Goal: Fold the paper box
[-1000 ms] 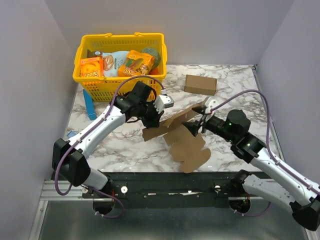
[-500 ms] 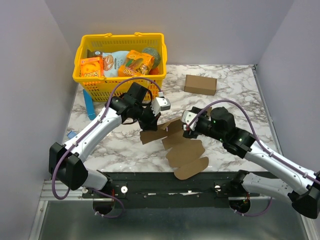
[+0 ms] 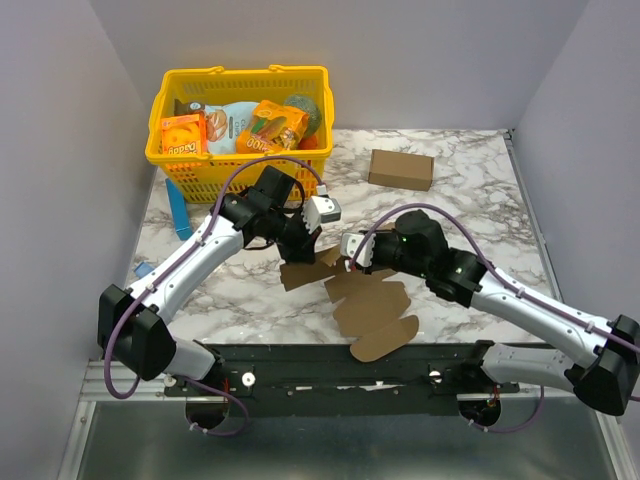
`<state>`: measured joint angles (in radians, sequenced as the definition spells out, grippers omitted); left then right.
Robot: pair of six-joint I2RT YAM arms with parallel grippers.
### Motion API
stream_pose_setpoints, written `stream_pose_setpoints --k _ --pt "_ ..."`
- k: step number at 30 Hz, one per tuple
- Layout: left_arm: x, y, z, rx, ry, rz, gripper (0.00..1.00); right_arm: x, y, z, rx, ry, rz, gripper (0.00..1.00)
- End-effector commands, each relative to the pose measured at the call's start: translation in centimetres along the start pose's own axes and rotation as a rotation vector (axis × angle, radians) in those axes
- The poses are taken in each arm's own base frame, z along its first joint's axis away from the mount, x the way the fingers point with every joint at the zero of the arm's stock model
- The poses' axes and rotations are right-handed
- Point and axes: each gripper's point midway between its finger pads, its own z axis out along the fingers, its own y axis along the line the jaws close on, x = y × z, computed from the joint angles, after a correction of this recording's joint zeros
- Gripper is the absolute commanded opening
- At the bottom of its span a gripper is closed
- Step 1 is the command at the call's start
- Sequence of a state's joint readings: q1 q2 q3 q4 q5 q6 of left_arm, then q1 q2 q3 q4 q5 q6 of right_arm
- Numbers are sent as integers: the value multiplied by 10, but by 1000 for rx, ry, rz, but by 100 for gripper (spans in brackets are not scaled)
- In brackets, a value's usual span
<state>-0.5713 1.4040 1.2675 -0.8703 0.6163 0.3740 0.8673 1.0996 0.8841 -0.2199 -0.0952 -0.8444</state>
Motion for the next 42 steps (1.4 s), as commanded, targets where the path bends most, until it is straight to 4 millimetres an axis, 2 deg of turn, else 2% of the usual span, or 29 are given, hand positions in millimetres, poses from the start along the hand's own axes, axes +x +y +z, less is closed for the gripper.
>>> stream_pose_setpoints --k 1,2,4,6,7,9,10,11,12,14,15,17,19,21,22,24,25,26,27,28,30,31,34,37,40,41,42 --pt "-5 -9 -6 19 -31 20 0 -15 -6 2 -6 -33 -30 33" --pt "-6 -9 -6 19 -34 18 0 -13 -4 2 -13 -21 -30 26" --pt "-8 -2 -5 -11 -43 16 0 -7 -1 4 -18 4 -19 20" --pt "-14 4 -4 -40 -64 -1 0 2 3 5 -16 38 -1 7" --pt "-16 7 -2 -55 -70 -16 4 6 6 6 -18 50 3 4" --pt "-24 16 0 -93 -99 -41 33 13 2 7 28 71 23 1" --pt "-24 21 3 -111 -107 -58 45 27 7 8 47 108 31 1" --pt "-25 29 4 -151 -109 -72 60 29 -4 7 119 112 33 1" --pt "-36 37 4 -188 -151 -92 71 33 -5 7 149 118 55 1" --pt "-39 50 3 -259 -184 -118 84 43 -4 9 186 141 68 1" --pt "-48 65 -3 -348 -227 -136 87 49 -1 12 189 160 87 1" --pt "-50 78 -13 -445 -265 -160 95 62 3 14 195 214 89 1" --pt "-48 98 -27 -586 -294 -202 98 75 8 19 196 268 99 1" --pt "-47 105 -37 -660 -325 -258 99 89 8 17 231 333 115 1" --pt "-39 114 -43 -739 -332 -331 99 91 3 18 264 342 124 1" --pt "-33 120 -47 -797 -371 -425 99 96 -1 17 304 365 129 1" --pt "-18 122 -39 -809 -366 -476 99 97 -2 16 316 370 131 1" --pt "-17 117 -36 -786 -412 -525 98 100 -3 16 327 381 134 1" --pt "-26 117 -33 -759 -487 -521 98 102 -3 17 332 389 132 1" --pt "-10 114 -18 -732 -476 -544 98 104 -1 18 328 396 130 1" --pt "-21 109 -13 -669 -558 -544 97 106 1 19 330 398 134 1" --pt "-13 108 -6 -658 -545 -550 97 106 2 19 327 399 133 1" --pt "-22 116 -12 -692 -595 -566 96 106 2 19 330 397 136 1" --pt "-25 129 -13 -743 -585 -570 97 105 3 18 328 385 141 1" --pt "-17 153 -12 -782 -590 -640 98 103 3 18 326 375 148 1" --pt "-8 168 -14 -801 -588 -681 97 103 4 19 323 373 148 1" --pt "-10 174 -16 -800 -610 -690 97 103 4 19 323 371 151 1"
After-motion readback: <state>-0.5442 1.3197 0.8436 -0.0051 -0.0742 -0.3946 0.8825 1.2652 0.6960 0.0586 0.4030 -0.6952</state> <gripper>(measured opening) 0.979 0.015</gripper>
